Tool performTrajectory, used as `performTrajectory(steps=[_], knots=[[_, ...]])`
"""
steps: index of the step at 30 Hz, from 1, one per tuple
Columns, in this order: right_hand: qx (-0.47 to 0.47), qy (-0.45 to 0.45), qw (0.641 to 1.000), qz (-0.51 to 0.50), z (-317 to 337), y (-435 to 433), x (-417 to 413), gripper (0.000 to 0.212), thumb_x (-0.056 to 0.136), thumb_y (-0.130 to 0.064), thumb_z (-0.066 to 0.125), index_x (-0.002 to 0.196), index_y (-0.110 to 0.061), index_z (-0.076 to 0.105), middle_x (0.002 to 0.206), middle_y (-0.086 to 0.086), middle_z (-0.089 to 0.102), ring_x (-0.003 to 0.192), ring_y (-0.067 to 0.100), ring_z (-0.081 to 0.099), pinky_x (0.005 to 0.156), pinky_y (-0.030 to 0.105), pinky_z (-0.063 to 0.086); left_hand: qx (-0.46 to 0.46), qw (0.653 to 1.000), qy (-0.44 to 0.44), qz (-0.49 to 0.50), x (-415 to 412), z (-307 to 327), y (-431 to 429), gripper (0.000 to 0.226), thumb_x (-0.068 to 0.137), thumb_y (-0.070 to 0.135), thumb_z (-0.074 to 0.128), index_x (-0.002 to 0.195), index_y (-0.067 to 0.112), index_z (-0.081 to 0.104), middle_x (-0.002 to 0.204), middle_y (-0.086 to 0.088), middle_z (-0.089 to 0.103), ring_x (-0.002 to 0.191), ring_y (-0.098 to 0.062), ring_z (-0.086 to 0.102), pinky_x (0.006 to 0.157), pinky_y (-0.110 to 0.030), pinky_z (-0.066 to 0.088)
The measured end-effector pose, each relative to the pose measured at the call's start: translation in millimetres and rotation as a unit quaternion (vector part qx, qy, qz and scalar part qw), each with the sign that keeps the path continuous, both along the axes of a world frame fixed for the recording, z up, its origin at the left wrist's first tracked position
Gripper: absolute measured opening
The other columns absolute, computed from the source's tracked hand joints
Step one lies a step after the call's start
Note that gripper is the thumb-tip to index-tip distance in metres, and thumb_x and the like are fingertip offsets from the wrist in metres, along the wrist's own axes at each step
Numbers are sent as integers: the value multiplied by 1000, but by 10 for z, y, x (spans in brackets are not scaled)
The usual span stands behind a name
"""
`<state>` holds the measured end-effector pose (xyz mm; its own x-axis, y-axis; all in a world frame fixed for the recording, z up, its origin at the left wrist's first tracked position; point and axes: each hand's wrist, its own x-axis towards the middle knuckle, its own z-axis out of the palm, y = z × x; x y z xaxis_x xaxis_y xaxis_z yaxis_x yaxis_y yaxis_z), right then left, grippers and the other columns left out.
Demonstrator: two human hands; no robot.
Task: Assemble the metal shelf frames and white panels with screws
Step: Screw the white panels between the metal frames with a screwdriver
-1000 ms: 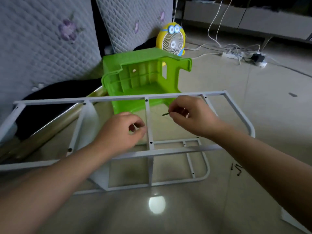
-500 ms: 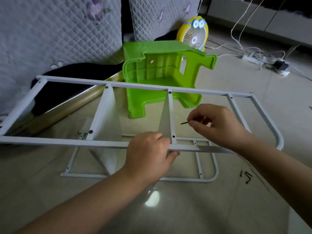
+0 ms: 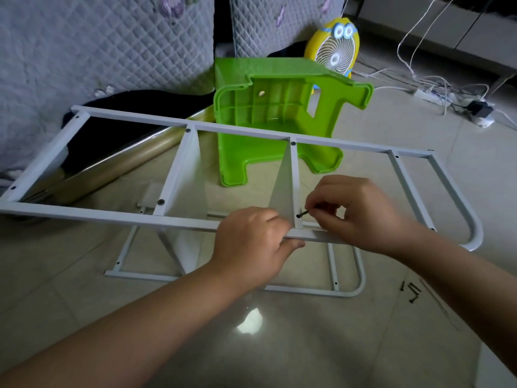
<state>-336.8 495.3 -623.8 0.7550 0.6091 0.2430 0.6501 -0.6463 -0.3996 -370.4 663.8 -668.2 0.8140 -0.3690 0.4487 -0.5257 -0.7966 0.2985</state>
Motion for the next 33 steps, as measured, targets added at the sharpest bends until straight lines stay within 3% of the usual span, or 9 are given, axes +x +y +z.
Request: performTrajectory(steps=[4, 7, 11, 15, 19, 25, 29, 31, 33], knots=[[-62, -34, 996, 49, 87, 48, 44, 10, 68, 0, 58, 68, -4, 67, 60, 6, 58, 56, 12, 47, 50, 26, 38, 20, 999, 24, -25, 42, 94, 31, 32, 74, 38, 55, 54, 15, 63, 50, 2, 52, 46, -19, 55, 39, -16, 16], [-147, -63, 984, 83, 195, 133, 67, 11, 65, -2, 56, 64, -6, 67, 61, 6, 57, 51, 21, 54, 41, 28, 40, 54, 994, 90, -25, 77, 140, 69, 31, 90, 39, 50, 85, 14, 67, 81, -3, 60, 81, -20, 57, 56, -27, 29], [-318, -49, 940, 109, 318, 293, 94, 13, 79, -3, 53, 83, -8, 64, 86, 8, 55, 76, 31, 58, 62, 37, 48, 42, 998, 47, -31, 47, 101, 153, 32, 69, 42, 52, 57, 17, 69, 53, 3, 59, 50, -19, 59, 37, -23, 40], [-418, -56, 901, 105, 370, 413, 110, 18, 87, -10, 46, 98, -14, 58, 101, 4, 52, 93, 25, 56, 73, 31, 43, 19, 993, 22, -116, 121, 85, 291, 38, 71, 38, 43, 62, 15, 71, 54, 2, 61, 47, -17, 60, 36, -19, 44], [-446, -66, 888, 89, 364, 451, 107, 21, 85, -9, 45, 101, -13, 59, 101, 5, 56, 93, 25, 56, 72, 30, 42, 19, 988, 31, -152, 185, 134, 445, 22, 67, 30, 63, 69, 11, 74, 58, -3, 65, 51, -20, 63, 41, -29, 51], [-454, -67, 886, 66, 310, 428, 59, 19, 88, -10, 43, 104, -12, 55, 104, 6, 55, 95, 26, 57, 71, 29, 38, -55, 987, 4, -149, 150, 80, 488, 33, 72, 34, 51, 73, 10, 75, 59, -3, 65, 55, -22, 62, 47, -35, 53], [-451, -84, 888, 13, 254, 461, 25, 16, 96, -21, 42, 100, -10, 52, 101, 9, 56, 96, 30, 59, 69, 31, 40, -58, 990, -17, -128, 137, 70, 460, 20, 67, 28, 65, 70, 11, 75, 55, -3, 61, 52, -24, 60, 45, -33, 51], [-427, -134, 894, 8, 185, 455, -3, 13, 86, -20, 62, 83, -8, 58, 80, 12, 61, 71, 30, 64, 53, 27, 43, -57, 991, -18, -120, 124, 60, 455, 15, 62, 23, 69, 70, 11, 75, 54, -3, 60, 52, -24, 60, 48, -29, 50], [-371, -138, 918, -1, 186, 454, -45, 31, 66, -19, 80, 55, -13, 53, 54, 10, 57, 43, 28, 58, 39, 18, 31, -67, 991, -16, -115, 114, 47, 451, 14, 61, 22, 70, 69, 12, 75, 54, -3, 60, 52, -24, 60, 49, -26, 49]])
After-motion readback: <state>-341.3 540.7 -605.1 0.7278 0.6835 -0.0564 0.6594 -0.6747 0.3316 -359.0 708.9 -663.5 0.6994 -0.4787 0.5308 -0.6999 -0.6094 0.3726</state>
